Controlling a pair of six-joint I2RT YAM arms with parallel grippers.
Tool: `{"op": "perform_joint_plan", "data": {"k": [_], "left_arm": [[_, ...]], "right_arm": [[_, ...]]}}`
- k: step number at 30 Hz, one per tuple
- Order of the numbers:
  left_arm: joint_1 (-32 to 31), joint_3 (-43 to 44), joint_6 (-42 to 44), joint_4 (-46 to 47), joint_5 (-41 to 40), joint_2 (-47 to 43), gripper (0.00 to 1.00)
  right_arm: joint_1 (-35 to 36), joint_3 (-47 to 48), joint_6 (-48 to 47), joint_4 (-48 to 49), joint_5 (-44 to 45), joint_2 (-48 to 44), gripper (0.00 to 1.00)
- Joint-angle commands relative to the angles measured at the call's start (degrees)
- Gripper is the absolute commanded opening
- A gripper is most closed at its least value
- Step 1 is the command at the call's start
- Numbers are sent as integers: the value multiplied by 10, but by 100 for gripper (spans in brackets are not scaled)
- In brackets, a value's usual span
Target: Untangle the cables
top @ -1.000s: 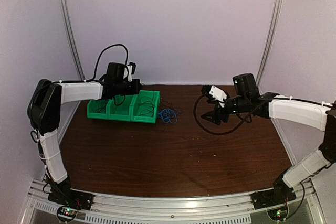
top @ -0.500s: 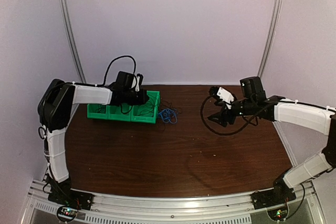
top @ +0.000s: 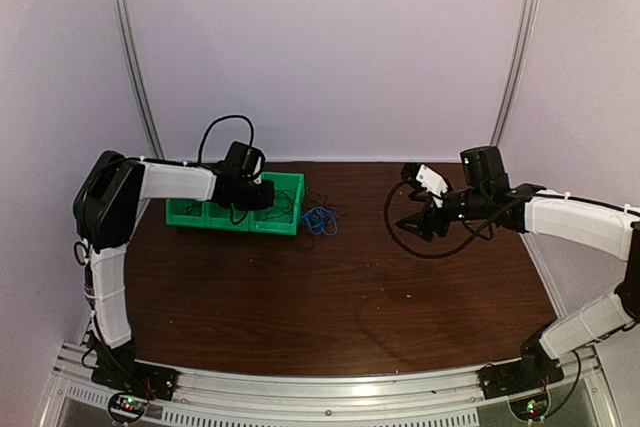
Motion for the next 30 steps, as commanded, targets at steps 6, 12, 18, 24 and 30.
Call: {"op": "perform_joint_plan", "data": {"k": [6, 12, 18, 24, 30], "left_arm": [[1, 28, 25, -12, -22, -29, 23], [0, 34, 24, -30, -27, -66, 47], [0, 1, 34, -42, -14, -153, 51], [-5, -113, 61, 37, 68, -290, 54], [-17, -184, 69, 48, 112, -368, 53]], "right_arm": [[-2, 13, 6, 6, -19, 33, 81], [-2, 110, -9, -60, -24, 113, 82], [9, 245, -1, -120, -45, 242, 78], [35, 366, 41, -128, -40, 375, 74], [62, 494, 47, -142, -24, 494, 74]]}}
